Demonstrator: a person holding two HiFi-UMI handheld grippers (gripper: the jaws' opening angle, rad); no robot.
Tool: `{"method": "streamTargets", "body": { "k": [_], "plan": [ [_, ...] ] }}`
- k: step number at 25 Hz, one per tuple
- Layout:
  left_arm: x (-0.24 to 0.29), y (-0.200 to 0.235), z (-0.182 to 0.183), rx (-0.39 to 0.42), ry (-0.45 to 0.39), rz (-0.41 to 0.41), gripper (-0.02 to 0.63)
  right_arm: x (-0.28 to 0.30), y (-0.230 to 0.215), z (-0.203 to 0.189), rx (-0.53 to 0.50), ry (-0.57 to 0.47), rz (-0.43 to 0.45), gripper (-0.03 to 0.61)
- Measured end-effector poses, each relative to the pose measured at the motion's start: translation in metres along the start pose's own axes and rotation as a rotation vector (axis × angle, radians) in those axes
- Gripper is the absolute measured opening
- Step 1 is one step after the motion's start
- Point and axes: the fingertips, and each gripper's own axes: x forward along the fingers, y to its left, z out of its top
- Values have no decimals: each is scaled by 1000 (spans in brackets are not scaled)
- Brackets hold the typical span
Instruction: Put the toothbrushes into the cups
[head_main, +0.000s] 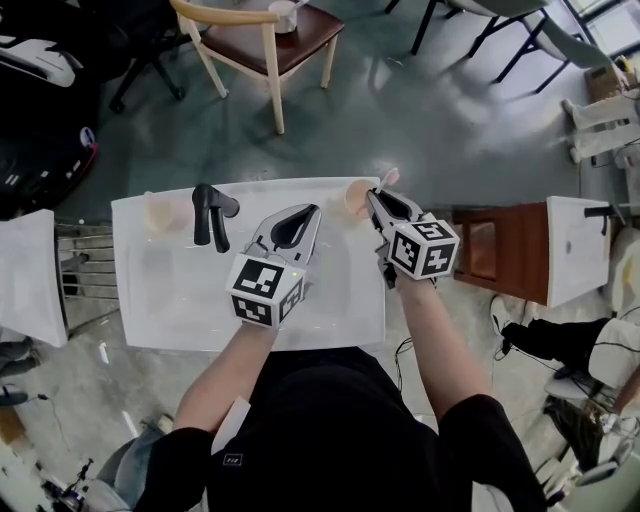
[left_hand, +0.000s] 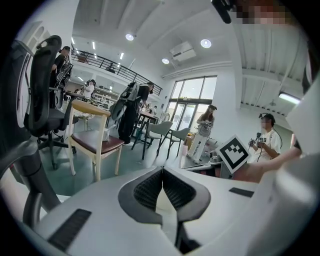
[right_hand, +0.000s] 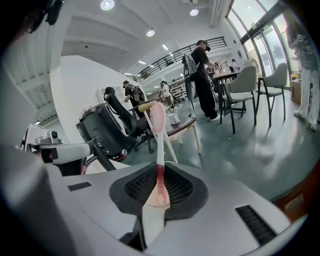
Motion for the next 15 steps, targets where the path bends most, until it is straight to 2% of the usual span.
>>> {"method": "streamTargets", "body": {
  "k": [15],
  "plan": [
    [-10,15,10,-12,-29,16,15,-14,-3,-3,26,-9,-39,94]
  ]
}}
